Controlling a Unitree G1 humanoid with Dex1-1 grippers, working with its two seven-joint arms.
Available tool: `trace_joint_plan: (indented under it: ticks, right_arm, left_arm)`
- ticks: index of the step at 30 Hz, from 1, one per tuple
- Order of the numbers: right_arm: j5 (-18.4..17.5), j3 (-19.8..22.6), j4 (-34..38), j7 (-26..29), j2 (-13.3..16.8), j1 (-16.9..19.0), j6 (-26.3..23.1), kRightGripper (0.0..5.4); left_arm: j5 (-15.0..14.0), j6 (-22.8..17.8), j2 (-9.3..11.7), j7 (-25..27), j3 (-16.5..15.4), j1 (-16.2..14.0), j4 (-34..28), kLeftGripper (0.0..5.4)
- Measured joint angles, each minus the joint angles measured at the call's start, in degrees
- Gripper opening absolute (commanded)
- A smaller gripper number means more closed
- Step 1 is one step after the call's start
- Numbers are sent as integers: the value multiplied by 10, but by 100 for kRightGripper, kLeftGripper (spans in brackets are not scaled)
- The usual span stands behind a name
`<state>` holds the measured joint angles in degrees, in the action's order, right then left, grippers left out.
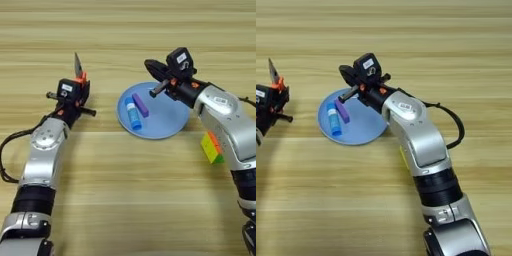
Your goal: Move the objects on the table
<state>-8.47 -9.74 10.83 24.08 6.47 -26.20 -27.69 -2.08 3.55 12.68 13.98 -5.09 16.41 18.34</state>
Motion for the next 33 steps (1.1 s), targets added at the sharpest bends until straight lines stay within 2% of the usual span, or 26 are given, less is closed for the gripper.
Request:
trace_joint_plan:
  ticks: [4, 7, 11, 17, 27, 30, 31, 33]
  right_arm:
    - [0, 0, 0, 0, -1, 1, 0, 0]
    - [0, 0, 0, -1, -2, 2, 1, 0]
    - [0, 0, 0, -1, -3, 2, 1, 0]
    - [0, 0, -4, -2, -4, 2, 6, 0]
    - [0, 0, -5, -4, -5, 2, 7, 0]
    - [0, 0, -5, -5, -5, 2, 7, 0]
    - [0, 0, -5, -5, -5, 2, 7, 0]
    - [0, 0, -6, -9, -5, 2, 7, 0]
  left_arm:
    - [21, 13, 4, -11, 9, 0, 16, 74]
    - [61, 20, 17, -39, 20, 2, 38, 74]
    - [86, 32, 25, -57, 27, 2, 48, 74]
    - [97, 50, 39, -66, 33, 5, 82, 74]
    - [107, 58, 39, -66, 51, 11, 102, 74]
    - [120, 59, 39, -72, 62, 15, 111, 74]
    - [120, 59, 39, -72, 62, 15, 111, 103]
    - [129, 60, 39, -73, 67, 16, 112, 124]
